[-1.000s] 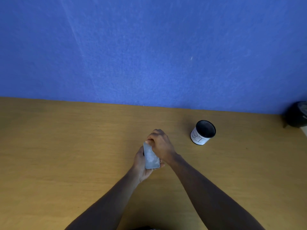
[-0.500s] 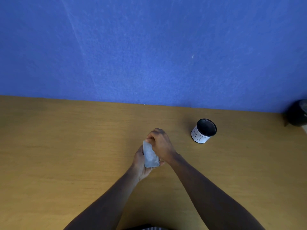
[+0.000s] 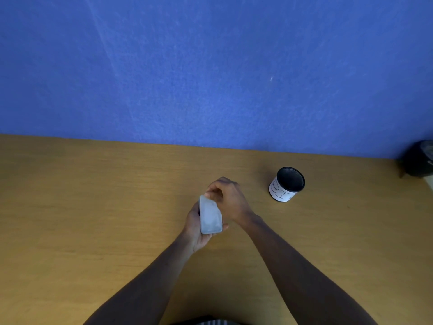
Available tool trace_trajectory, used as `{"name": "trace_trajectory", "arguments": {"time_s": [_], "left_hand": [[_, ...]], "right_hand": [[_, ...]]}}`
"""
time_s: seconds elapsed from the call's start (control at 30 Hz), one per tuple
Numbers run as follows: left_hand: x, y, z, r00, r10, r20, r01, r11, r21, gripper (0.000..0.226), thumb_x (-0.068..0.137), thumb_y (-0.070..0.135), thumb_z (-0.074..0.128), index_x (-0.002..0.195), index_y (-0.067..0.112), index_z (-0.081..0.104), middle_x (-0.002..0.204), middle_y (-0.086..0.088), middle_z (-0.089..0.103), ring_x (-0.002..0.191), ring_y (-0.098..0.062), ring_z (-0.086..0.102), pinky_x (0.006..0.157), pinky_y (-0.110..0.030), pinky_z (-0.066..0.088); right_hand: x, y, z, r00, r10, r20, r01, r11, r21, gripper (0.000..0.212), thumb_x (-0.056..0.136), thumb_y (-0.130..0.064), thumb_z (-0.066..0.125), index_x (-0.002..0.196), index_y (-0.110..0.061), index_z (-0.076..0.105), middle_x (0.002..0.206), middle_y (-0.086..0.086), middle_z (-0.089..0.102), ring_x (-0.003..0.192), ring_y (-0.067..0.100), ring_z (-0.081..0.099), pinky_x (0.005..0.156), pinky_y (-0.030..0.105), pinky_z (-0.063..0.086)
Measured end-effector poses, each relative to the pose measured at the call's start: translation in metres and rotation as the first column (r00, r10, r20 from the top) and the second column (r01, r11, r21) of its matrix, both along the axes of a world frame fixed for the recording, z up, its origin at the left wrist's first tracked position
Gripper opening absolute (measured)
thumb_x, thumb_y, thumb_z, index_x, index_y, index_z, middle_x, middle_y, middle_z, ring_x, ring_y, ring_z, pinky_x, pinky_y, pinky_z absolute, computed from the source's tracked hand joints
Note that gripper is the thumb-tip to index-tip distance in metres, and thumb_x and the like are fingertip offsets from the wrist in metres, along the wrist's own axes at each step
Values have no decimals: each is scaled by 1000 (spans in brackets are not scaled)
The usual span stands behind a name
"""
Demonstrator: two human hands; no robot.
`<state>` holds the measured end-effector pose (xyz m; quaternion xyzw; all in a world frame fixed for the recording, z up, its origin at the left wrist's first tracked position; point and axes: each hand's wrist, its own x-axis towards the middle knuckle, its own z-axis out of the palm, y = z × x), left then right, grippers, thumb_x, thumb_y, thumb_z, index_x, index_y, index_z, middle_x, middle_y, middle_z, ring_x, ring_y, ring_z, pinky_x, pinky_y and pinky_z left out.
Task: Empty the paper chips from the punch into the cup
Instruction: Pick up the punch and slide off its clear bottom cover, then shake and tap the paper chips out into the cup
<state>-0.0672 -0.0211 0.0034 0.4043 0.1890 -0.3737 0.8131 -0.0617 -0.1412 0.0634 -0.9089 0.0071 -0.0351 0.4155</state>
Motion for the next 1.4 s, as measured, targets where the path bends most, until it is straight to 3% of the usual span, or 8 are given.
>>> {"name": "trace_trajectory", "arguments": {"time_s": [0.23, 0.43, 0.63, 0.83, 1.03, 1.13, 1.3, 1.4], "left_hand": [[3, 1, 2, 1000, 5, -7, -5, 1000, 29, 40, 99, 42, 36, 99, 12, 63, 75, -7, 68, 68, -23, 65, 58, -40, 56], [8, 2, -3, 999, 37, -9, -37, 999, 28, 46, 100, 41, 29, 95, 12, 64, 82, -9, 71, 71, -26, 68, 59, -38, 56], [14, 3, -4, 992, 122, 28, -124, 989, 78, 41, 101, 35, 30, 67, 18, 46, 67, -2, 37, 55, -16, 44, 53, -29, 44], [24, 9, -9, 988, 156, -22, -155, 987, 33, 40, 100, 39, 33, 87, 10, 57, 73, -8, 45, 62, -26, 51, 53, -41, 56], [29, 12, -5, 985, 158, -65, -156, 987, 39, 42, 100, 43, 35, 94, 8, 59, 81, -12, 50, 67, -29, 56, 56, -43, 58], [29, 13, -3, 986, 159, -51, -157, 987, 41, 41, 100, 41, 35, 90, 9, 59, 78, -10, 49, 59, -27, 58, 55, -43, 59], [25, 14, -3, 988, 148, -42, -145, 988, 56, 41, 100, 41, 34, 88, 10, 59, 76, -10, 50, 57, -28, 58, 56, -44, 59], [23, 13, -6, 988, 145, -59, -141, 988, 67, 41, 99, 42, 37, 88, 10, 59, 74, -10, 51, 57, -28, 59, 56, -44, 58]], "right_hand": [[-9, -9, 12, 997, 6, -71, 1, 995, 100, 4, 84, -13, 72, 84, -9, 70, 90, 1, 66, 75, 1, 57, 69, 10, 42], [-27, -26, 29, 986, 106, -125, -81, 978, 190, 6, 85, -10, 72, 83, -14, 69, 84, -8, 64, 75, 2, 57, 70, 14, 47], [-46, -48, 43, 957, 230, -175, -191, 958, 213, 8, 84, -14, 74, 81, -19, 69, 82, -12, 63, 78, 6, 59, 72, 23, 50], [-62, -69, 45, 922, 291, -256, -247, 950, 189, 9, 82, -13, 77, 80, -19, 70, 85, -7, 65, 78, 8, 60, 75, 28, 51], [-61, -75, -5, 986, 3, -167, 3, 999, 36, 18, 80, -7, 75, 74, -21, 66, 81, -9, 62, 77, 5, 56, 71, 21, 42], [-59, -70, -41, 984, -173, -49, 171, 984, -38, 15, 76, -2, 77, 74, -13, 67, 79, -5, 61, 80, 14, 56, 71, 21, 41], [-66, -64, -82, 951, -310, 5, 309, 944, -119, 12, 76, 5, 74, 77, -5, 68, 83, 6, 64, 89, 22, 55, 70, 9, 32], [-70, -61, -99, 946, -325, -16, 317, 932, -176, 12, 75, 5, 74, 79, -5, 68, 85, 9, 66, 92, 25, 56, 65, 15, 34]]}}
